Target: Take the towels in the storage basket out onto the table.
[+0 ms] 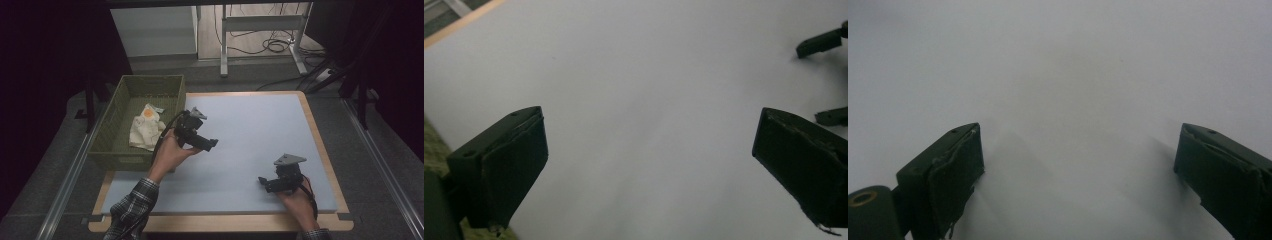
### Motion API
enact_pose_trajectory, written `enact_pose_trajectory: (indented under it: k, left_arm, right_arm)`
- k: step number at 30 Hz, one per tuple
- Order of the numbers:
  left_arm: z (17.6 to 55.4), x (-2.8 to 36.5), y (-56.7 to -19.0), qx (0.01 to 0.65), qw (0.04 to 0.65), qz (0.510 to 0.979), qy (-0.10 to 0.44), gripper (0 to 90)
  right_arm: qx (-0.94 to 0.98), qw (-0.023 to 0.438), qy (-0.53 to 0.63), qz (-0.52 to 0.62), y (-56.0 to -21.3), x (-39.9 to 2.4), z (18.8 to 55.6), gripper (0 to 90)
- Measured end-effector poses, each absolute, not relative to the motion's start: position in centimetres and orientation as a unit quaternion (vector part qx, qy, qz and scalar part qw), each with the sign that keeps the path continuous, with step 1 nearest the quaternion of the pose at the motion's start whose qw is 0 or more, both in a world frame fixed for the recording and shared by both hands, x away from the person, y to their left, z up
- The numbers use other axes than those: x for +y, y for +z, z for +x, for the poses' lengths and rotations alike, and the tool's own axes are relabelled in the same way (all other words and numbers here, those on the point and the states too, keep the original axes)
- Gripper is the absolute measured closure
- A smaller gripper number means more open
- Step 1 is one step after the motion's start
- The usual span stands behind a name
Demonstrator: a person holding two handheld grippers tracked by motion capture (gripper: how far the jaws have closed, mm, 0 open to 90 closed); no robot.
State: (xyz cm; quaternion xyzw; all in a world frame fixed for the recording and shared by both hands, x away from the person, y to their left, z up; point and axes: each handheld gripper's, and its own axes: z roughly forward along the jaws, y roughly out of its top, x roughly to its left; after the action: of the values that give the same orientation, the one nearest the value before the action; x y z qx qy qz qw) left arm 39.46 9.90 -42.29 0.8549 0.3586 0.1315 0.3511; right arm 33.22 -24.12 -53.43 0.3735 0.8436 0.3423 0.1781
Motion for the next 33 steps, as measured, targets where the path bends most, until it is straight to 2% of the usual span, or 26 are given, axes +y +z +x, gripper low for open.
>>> enact_pose_trajectory:
  k: [19,23,33]
  left_arm:
    - [42.8,17.1,-40.8,0.432,0.346,0.816,0.165,3.5]
    - [43.8,19.2,-41.0,0.448,0.339,0.806,0.186,3.6]
    - [45.7,23.9,-42.9,0.494,0.324,0.784,0.190,3.3]
  right_arm:
    - [0.844,0.178,0.342,0.373,-53.4,-24.1,33.2,5.7]
    - [0.844,0.178,0.342,0.373,-53.4,-24.1,33.2,5.7]
    - [0.844,0.178,0.342,0.373,-53.4,-24.1,33.2,5.7]
